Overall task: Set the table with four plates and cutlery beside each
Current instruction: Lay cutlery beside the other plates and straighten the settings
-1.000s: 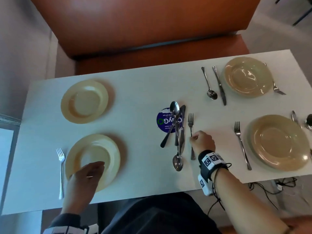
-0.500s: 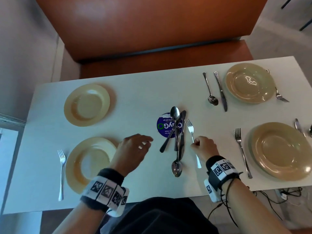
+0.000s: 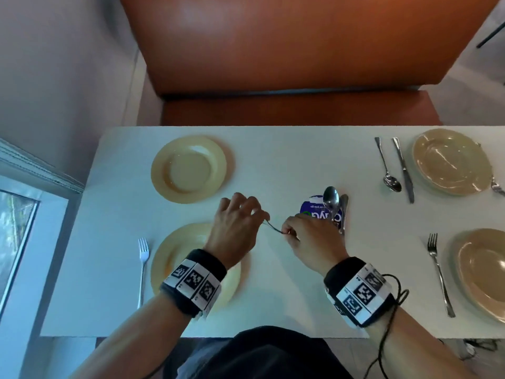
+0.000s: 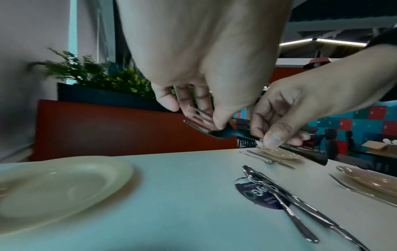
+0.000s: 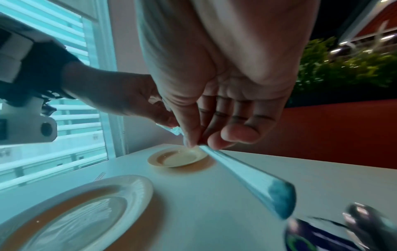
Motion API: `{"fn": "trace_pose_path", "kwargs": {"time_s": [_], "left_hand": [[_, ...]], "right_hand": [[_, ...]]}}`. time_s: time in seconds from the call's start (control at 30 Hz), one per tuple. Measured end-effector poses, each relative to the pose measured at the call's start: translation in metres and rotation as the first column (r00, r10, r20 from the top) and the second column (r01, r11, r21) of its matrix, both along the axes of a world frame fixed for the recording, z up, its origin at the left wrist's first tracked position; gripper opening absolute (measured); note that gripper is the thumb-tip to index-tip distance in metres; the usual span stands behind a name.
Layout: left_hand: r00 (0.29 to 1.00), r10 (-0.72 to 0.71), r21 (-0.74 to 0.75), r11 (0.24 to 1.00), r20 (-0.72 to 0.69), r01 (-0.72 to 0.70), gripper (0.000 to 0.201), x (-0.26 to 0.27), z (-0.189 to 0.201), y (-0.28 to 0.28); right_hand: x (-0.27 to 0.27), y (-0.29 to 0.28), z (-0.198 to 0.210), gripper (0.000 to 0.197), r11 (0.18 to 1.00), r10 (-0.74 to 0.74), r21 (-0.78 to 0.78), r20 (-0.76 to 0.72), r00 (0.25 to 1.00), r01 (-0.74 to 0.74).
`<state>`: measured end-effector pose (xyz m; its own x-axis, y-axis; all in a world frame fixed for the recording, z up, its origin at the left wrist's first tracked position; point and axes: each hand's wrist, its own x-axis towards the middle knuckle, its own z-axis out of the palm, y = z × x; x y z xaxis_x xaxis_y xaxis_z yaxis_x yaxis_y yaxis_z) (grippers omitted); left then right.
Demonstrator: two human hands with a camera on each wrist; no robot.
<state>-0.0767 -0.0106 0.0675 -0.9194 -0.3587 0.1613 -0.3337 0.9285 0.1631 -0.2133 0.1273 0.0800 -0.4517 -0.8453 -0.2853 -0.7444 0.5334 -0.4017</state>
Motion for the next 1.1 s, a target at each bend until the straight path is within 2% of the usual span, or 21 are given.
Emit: {"fn": "trace_pose_path", "kwargs": {"time_s": [0.07, 0.13, 0.23, 0.37, 0.47, 0.57, 0.63, 0.73, 0.8, 0.87, 0.93, 1.03, 1.1], "left_hand": [[0.998, 0.039, 0.075, 0.996, 0.042, -0.042, 0.02, 0.027, 0.003, -0.025], [0.989, 0.133, 0.19, 0.971, 0.062, -0.143, 0.015, 0.055, 0.004, -0.056], [0.932, 0.337, 0.358, 0.861, 0.132, -0.362, 0.015, 0.092, 0.003, -0.113], [0.783, 0.604, 0.501, 0.638, 0.145, -0.585, 0.015, 0.127, -0.008, -0.184], [0.654, 0.73, 0.655, 0.399, 0.196, -0.642, 0.013, 0.144, -0.029, -0.228], [0.541, 0.784, 0.73, 0.173, 0.304, -0.661, 0.023, 0.153, -0.062, -0.264], [0.507, 0.793, 0.763, 0.085, 0.338, -0.641, 0.022, 0.152, -0.08, -0.279], [0.465, 0.806, 0.795, -0.011, 0.365, -0.606, 0.022, 0.142, -0.091, -0.289], [0.447, 0.808, 0.803, -0.052, 0.383, -0.594, 0.022, 0.137, -0.098, -0.292], [0.44, 0.807, 0.8, -0.063, 0.392, -0.597, 0.016, 0.134, -0.107, -0.297], [0.43, 0.816, 0.791, -0.054, 0.387, -0.61, 0.013, 0.133, -0.107, -0.296], [0.435, 0.828, 0.785, -0.01, 0.354, -0.619, 0.008, 0.131, -0.11, -0.297], [0.46, 0.816, 0.748, 0.052, 0.35, -0.662, 0.013, 0.13, -0.106, -0.295]], "right_hand": [[0.022, -0.028, 0.001, 0.01, 0.999, 0.027, -0.035, 0.005, 1.0, -0.027], [0.045, -0.054, 0.006, 0.012, 0.993, 0.039, -0.112, -0.011, 0.999, -0.04], [0.071, -0.084, 0.015, 0.02, 0.98, 0.086, -0.183, 0.015, 0.996, -0.082], [0.088, -0.096, 0.012, 0.024, 0.987, 0.079, -0.152, 0.137, 0.987, -0.058], [0.09, -0.078, 0.0, 0.022, 1.0, -0.003, -0.018, 0.2, 0.98, 0.006], [0.087, -0.045, -0.009, 0.017, 0.98, -0.177, 0.139, 0.257, 0.95, 0.145], [0.086, -0.022, -0.011, 0.018, 0.943, -0.309, 0.22, 0.291, 0.906, 0.251], [0.088, 0.02, -0.022, 0.031, 0.857, -0.484, 0.339, 0.275, 0.831, 0.387], [0.091, 0.049, -0.031, 0.037, 0.784, -0.583, 0.416, 0.245, 0.774, 0.46], [0.095, 0.07, -0.04, 0.049, 0.715, -0.665, 0.467, 0.227, 0.711, 0.52], [0.1, 0.084, -0.043, 0.047, 0.654, -0.725, 0.509, 0.208, 0.656, 0.56], [0.107, 0.099, -0.053, 0.034, 0.655, -0.73, 0.522, 0.25, 0.637, 0.546], [0.109, 0.11, -0.065, 0.035, 0.657, -0.735, 0.512, 0.276, 0.619, 0.553]]}}
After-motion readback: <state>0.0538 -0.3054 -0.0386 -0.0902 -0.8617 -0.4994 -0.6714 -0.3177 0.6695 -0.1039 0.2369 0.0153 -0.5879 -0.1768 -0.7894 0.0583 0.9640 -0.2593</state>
